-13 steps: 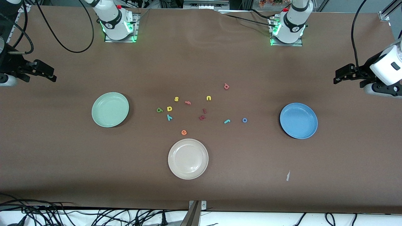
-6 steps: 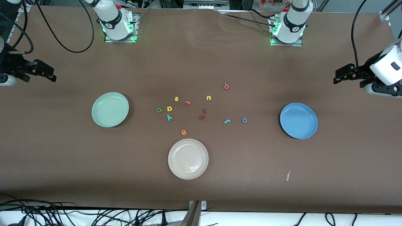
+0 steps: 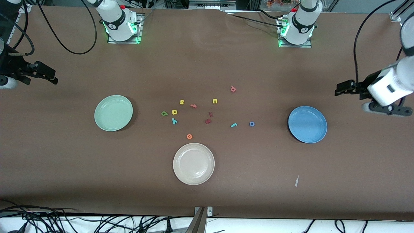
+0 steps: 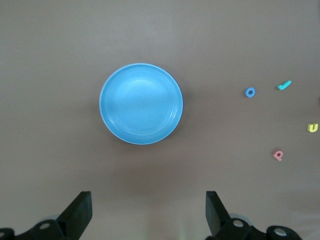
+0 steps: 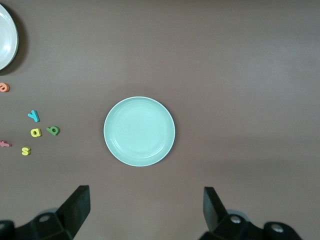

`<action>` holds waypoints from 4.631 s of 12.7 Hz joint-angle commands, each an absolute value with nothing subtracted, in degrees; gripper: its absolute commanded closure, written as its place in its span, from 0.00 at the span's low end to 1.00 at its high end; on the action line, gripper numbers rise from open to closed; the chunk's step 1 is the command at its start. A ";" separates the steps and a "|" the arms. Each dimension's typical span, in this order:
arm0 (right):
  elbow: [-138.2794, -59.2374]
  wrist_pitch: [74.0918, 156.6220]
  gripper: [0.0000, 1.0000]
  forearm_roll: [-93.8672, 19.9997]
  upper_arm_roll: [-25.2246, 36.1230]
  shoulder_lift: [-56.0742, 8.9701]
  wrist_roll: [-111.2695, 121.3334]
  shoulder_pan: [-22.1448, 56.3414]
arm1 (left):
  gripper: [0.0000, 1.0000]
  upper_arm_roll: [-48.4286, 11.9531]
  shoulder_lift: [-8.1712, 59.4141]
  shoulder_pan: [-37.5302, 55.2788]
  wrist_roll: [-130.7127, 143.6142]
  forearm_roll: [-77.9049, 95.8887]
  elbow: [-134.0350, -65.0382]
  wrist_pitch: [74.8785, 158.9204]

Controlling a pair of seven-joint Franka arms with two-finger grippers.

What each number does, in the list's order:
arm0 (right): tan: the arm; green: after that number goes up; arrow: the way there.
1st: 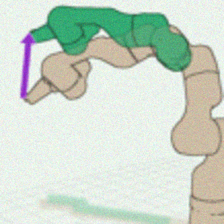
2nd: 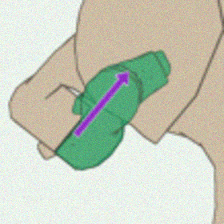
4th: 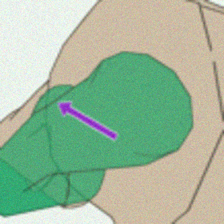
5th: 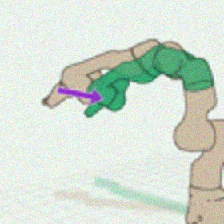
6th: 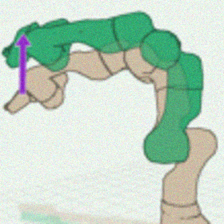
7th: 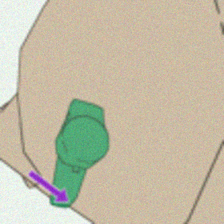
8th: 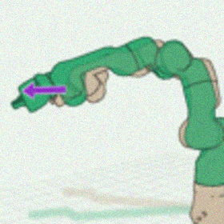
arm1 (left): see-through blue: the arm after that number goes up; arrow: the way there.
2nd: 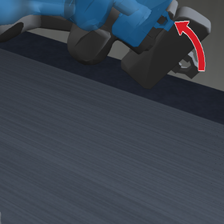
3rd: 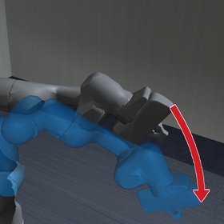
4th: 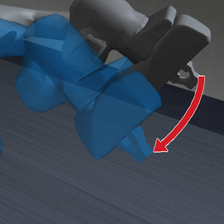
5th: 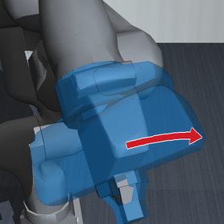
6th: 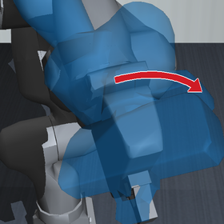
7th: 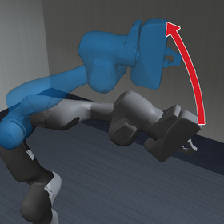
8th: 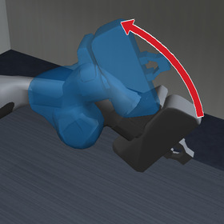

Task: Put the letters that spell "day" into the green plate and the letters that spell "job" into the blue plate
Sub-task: 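Reach the left gripper to pink p while the right gripper reaches cyan y, then grasp the pink p with the left gripper while the right gripper grasps cyan y, then drop the cyan y on the green plate while the left gripper lifts the p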

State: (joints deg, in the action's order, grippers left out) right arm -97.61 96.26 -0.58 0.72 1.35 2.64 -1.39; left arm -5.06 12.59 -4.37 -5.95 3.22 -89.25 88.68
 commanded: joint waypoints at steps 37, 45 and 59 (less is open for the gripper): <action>-98.09 141.77 0.82 5.89 -4.57 -41.92 -19.25 28.21 | 0.40 -38.14 33.31 4.83 99.13 -31.02 -126.30 149.77; -95.80 129.48 1.00 5.19 -3.87 -34.29 -8.20 22.35 | 0.64 -36.48 33.40 4.83 99.05 -31.11 -126.39 149.68; -108.20 123.14 0.00 1.85 -3.69 -30.41 8.98 3.69 | 0.98 -37.53 31.99 -3.59 76.08 -23.06 -113.05 128.17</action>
State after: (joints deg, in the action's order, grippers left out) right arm -107.06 123.21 2.72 -3.08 -32.07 10.55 4.27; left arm -36.75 32.39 -0.72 85.21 -27.32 -116.70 132.76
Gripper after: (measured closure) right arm 0.577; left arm 0.718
